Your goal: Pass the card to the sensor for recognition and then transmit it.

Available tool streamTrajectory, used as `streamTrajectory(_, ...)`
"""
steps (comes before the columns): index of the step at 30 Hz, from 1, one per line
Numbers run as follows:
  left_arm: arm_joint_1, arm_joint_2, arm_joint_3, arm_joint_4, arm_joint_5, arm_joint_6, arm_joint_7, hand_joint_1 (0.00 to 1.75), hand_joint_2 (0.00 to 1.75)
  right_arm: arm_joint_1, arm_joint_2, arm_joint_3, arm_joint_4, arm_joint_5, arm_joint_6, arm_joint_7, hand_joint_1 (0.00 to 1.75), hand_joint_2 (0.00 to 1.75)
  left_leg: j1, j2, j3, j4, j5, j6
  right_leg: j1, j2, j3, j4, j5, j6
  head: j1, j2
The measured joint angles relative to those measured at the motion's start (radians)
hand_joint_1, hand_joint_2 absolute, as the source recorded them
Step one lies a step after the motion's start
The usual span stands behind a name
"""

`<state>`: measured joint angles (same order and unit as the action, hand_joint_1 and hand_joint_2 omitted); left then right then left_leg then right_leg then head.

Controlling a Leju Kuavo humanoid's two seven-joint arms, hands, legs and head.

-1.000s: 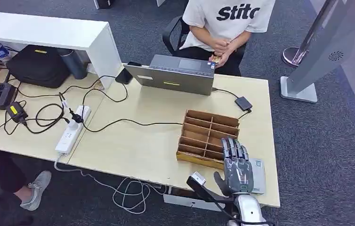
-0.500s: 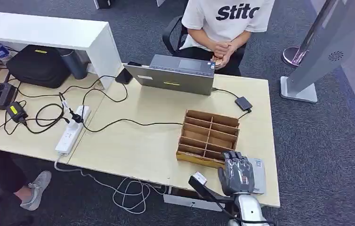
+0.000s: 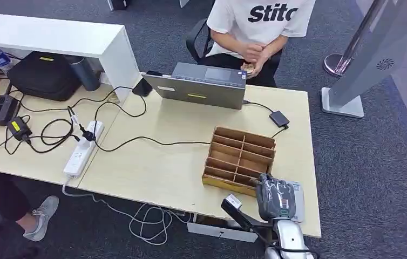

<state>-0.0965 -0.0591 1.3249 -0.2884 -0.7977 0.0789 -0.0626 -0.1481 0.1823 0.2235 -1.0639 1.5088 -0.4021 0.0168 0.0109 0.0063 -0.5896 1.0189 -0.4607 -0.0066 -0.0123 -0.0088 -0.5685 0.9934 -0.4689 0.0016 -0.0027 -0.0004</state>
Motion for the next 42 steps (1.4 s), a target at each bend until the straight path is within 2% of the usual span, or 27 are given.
streamTrajectory(15,0.000,0.000,0.000,0.000,0.004,0.001,0.000,0.00,1.75,0.010,0.000,0.000,-0.055,-0.038,-0.027,-0.037,1.75,1.75,0.000,0.000,0.000,0.000,0.000,0.000,0.000,0.000,0.000,0.000,0.000,0.000,0.000,0.000)
streamTrajectory(18,0.000,0.000,0.000,0.000,0.007,0.001,-0.001,0.00,1.75,0.013,0.000,0.008,-0.116,-0.067,-0.029,-0.049,1.75,1.75,0.000,0.000,0.000,0.000,0.000,0.000,0.000,0.000,0.000,0.000,0.000,0.000,0.000,0.000)
streamTrajectory(27,0.001,0.001,0.000,0.000,0.009,-0.003,-0.001,0.00,1.75,0.004,-0.002,0.097,-0.416,-0.116,0.015,-0.050,1.75,1.75,0.000,0.000,0.000,0.000,0.000,0.000,0.000,0.000,0.000,0.000,0.000,0.000,0.000,0.000)
streamTrajectory(30,0.000,0.001,0.000,0.000,0.005,-0.006,-0.001,0.00,1.75,-0.026,-0.002,0.130,-0.487,-0.124,0.045,-0.048,1.75,1.75,0.000,0.000,0.000,0.000,0.000,0.000,0.000,0.000,0.000,0.000,0.000,0.000,0.000,0.000)
streamTrajectory(33,0.000,0.002,0.000,0.000,-0.002,-0.012,-0.001,0.00,1.75,-0.065,-0.002,0.159,-0.532,-0.141,0.107,-0.041,1.75,1.75,0.000,0.000,0.000,0.000,0.000,0.000,0.000,0.000,0.000,0.001,0.000,0.000,0.000,0.000)
streamTrajectory(35,0.000,0.005,-0.001,0.000,-0.007,-0.016,-0.001,0.00,1.75,-0.112,0.008,0.185,-0.551,-0.173,0.181,-0.019,1.75,1.75,0.000,0.000,0.000,0.000,0.000,0.000,0.000,0.001,0.000,0.001,0.001,-0.001,0.000,0.000)
streamTrajectory(39,-0.002,0.012,-0.003,0.000,-0.014,-0.026,-0.001,0.00,1.75,-0.214,0.057,0.204,-0.539,-0.257,0.328,0.043,1.75,1.75,0.000,0.000,0.000,0.000,0.001,-0.001,0.000,0.001,0.000,0.002,0.001,-0.001,0.000,0.000)
streamTrajectory(42,-0.006,0.016,-0.005,0.000,-0.018,-0.032,-0.003,0.00,1.75,-0.293,0.100,0.205,-0.483,-0.273,0.366,0.068,1.75,1.75,0.000,0.000,0.000,0.000,0.002,-0.002,0.000,0.000,0.000,0.002,0.001,-0.001,0.000,0.000)
